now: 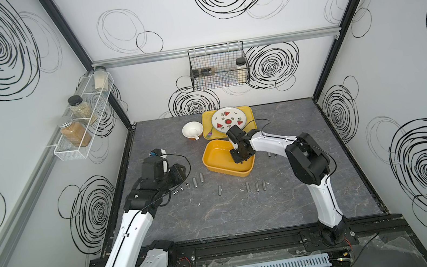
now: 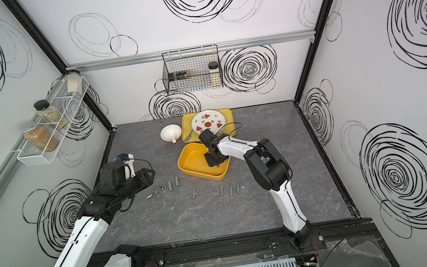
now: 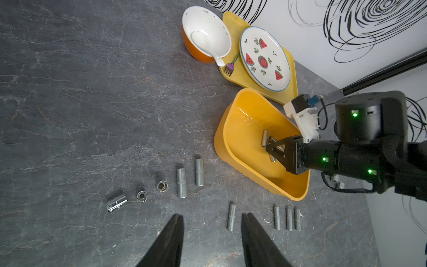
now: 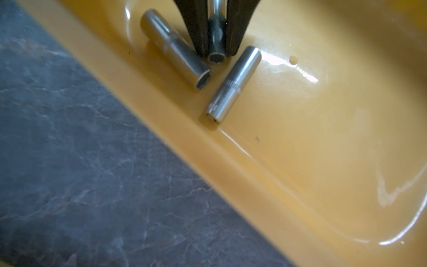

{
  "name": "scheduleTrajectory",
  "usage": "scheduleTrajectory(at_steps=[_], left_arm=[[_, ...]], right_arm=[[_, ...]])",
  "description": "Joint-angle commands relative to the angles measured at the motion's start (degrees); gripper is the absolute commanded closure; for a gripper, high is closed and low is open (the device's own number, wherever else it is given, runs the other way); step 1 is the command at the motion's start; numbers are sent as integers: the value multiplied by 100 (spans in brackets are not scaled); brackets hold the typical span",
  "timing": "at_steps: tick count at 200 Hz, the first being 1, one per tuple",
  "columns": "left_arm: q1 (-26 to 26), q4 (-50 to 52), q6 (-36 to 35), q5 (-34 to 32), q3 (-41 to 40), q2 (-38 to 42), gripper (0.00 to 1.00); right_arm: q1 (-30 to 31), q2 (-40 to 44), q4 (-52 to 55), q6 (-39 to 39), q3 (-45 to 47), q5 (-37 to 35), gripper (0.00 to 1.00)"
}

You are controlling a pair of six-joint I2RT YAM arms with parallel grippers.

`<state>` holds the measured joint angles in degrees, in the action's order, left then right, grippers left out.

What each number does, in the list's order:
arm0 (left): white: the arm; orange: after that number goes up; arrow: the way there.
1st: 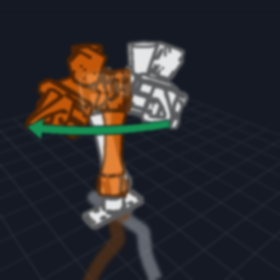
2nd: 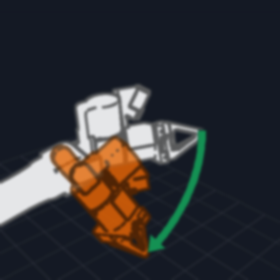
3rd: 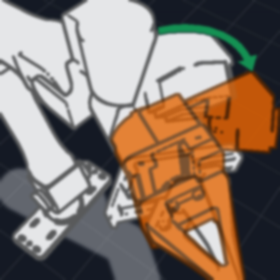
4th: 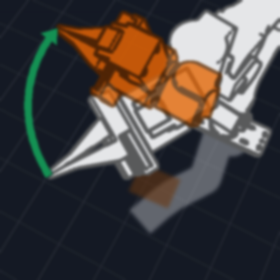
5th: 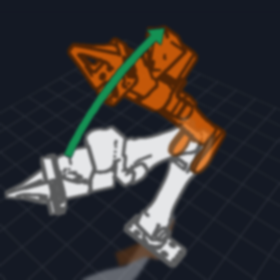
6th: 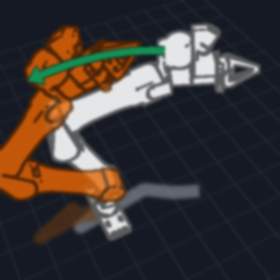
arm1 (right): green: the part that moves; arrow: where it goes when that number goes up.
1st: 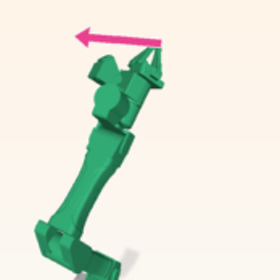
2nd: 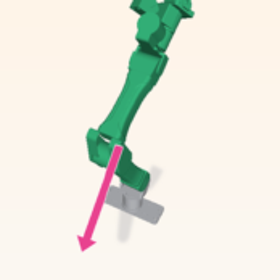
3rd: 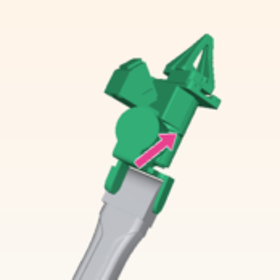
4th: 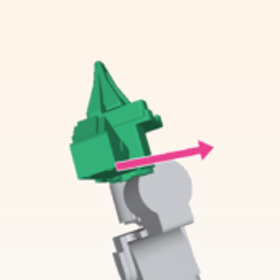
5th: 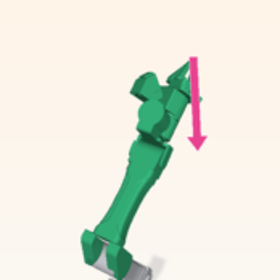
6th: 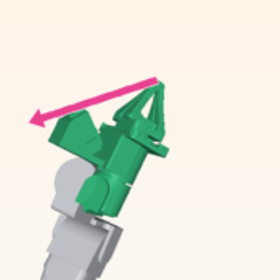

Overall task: Take out the socket from the storage box
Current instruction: Pick up the socket head from the storage box.

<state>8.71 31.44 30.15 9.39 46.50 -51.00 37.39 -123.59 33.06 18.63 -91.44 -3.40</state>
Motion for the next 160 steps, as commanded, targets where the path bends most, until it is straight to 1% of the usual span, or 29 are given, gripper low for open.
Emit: scheduleTrajectory(at_steps=[1,46,93,133,147,150,160], left_arm=[[-68,-249,-94,73,-58,-16,52],[-87,-245,-95,54,-61,-23,52],[-150,-247,-93,63,-62,-24,52],[-144,-241,-96,63,-71,-24,52],[-150,-243,-90,63,-71,-15,52],[-148,-241,-94,65,-71,-15,52],[-148,-238,-97,64,-71,-6,52]], right_arm=[[49,150,297,194,-126,110,89],[49,759,288,423,-147,306,91],[58,1417,236,706,82,514,91],[63,2246,96,889,849,560,91],[67,2604,78,894,1187,494,91],[65,2685,86,1015,1255,476,91],[67,2967,87,1050,1562,401,91]])
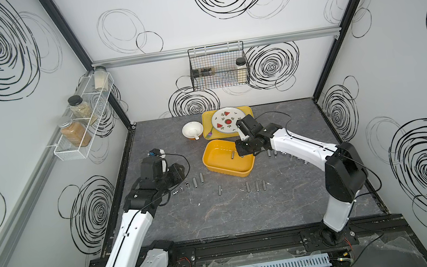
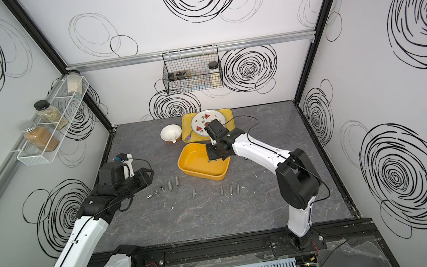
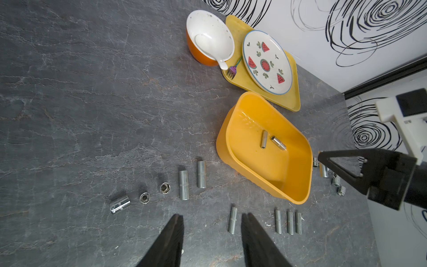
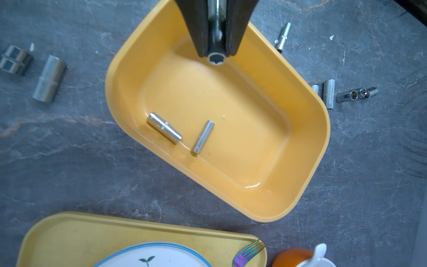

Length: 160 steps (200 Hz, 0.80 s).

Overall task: Take out the socket from the storage box
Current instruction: Pick up the socket head from the storage box, then place the socket head at the center of the board.

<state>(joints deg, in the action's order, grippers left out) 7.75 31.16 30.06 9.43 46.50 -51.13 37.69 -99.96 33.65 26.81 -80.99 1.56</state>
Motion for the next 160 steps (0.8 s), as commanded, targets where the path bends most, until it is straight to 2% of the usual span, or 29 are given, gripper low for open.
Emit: scheduleTrajectory(at_steps=[1,40,82,101,160], left_arm=[[-48,-208,-88,64,-71,7,52],[-50,-213,-78,60,-79,7,52],[-37,-208,-66,28,-80,-19,52],[-41,-204,-55,-11,-79,-33,52],[-37,-187,-40,-49,-71,-71,52]], right_arm=[[36,638,28,236,551,-104,91],[28,1744,40,372,1864,-560,91],[28,2488,-210,691,3150,-825,91],[23,2517,-506,810,3548,-620,91],[28,2290,-1069,1161,4096,-834,91]])
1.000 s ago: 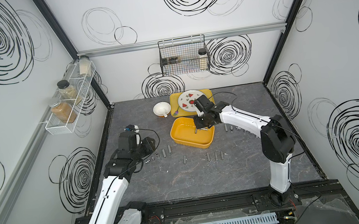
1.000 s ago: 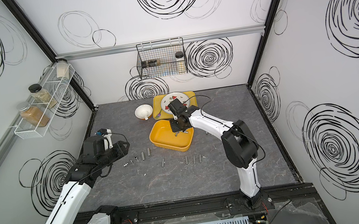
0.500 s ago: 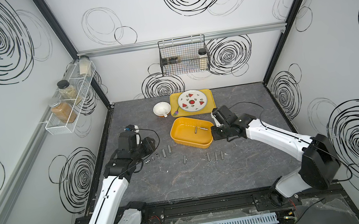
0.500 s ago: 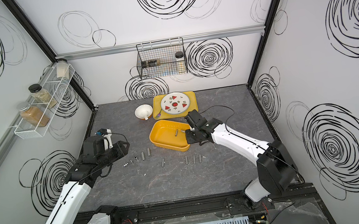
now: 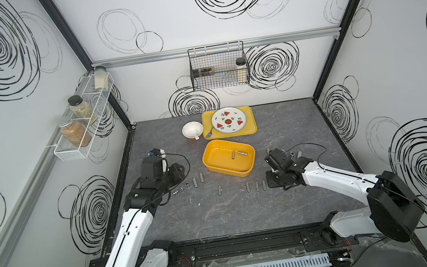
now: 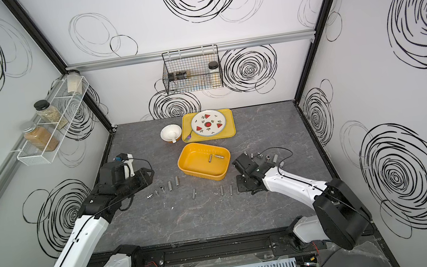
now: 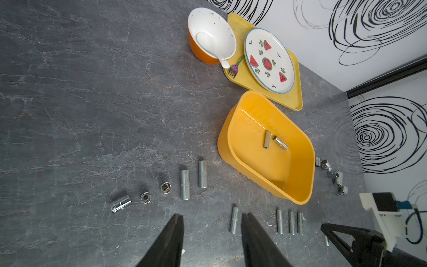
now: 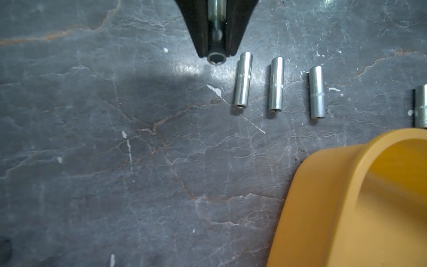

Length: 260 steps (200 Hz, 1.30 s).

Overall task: Take out the socket from the storage box
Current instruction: Place the socket head at the center of the board.

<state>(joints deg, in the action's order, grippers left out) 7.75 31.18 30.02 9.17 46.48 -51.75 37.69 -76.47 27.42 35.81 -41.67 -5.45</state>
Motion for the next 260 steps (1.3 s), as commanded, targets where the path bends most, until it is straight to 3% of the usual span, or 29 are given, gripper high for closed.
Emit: scheduleTrajectory(at_steps=[1,192,260], left_arm=[[-37,-186,-38,-22,-69,-10,52],[-54,-164,-22,-91,-60,-46,52],[-65,-158,-22,-91,-60,-64,52]], right_arm=[[28,-60,-456,269,170,-136,91],[10,-875,-907,399,225,-187,87],[10,-884,-840,403,170,-210,77]])
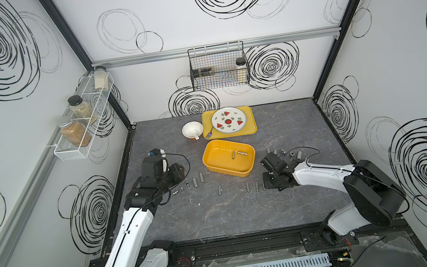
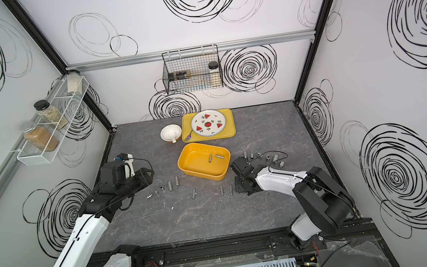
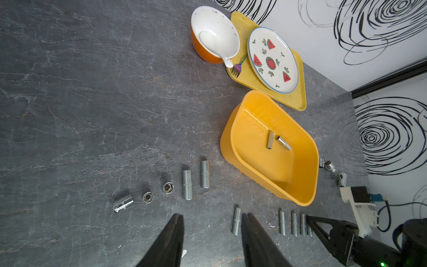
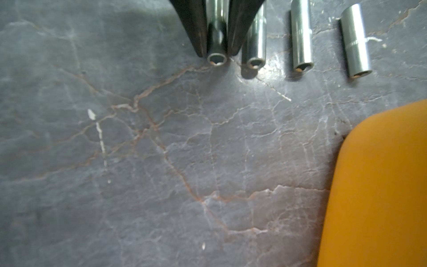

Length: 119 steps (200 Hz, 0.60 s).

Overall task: Take out the socket from the storage box
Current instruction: Place the socket head at the center of the board.

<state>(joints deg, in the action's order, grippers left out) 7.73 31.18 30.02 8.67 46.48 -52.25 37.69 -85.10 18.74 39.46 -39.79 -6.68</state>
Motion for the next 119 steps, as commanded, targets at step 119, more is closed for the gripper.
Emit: scheduleTrajectory(at_steps=[119], left_arm=[[-56,-183,-40,35,-69,-65,52]], right_arm=[[10,600,528,-106,-493,-236,72]])
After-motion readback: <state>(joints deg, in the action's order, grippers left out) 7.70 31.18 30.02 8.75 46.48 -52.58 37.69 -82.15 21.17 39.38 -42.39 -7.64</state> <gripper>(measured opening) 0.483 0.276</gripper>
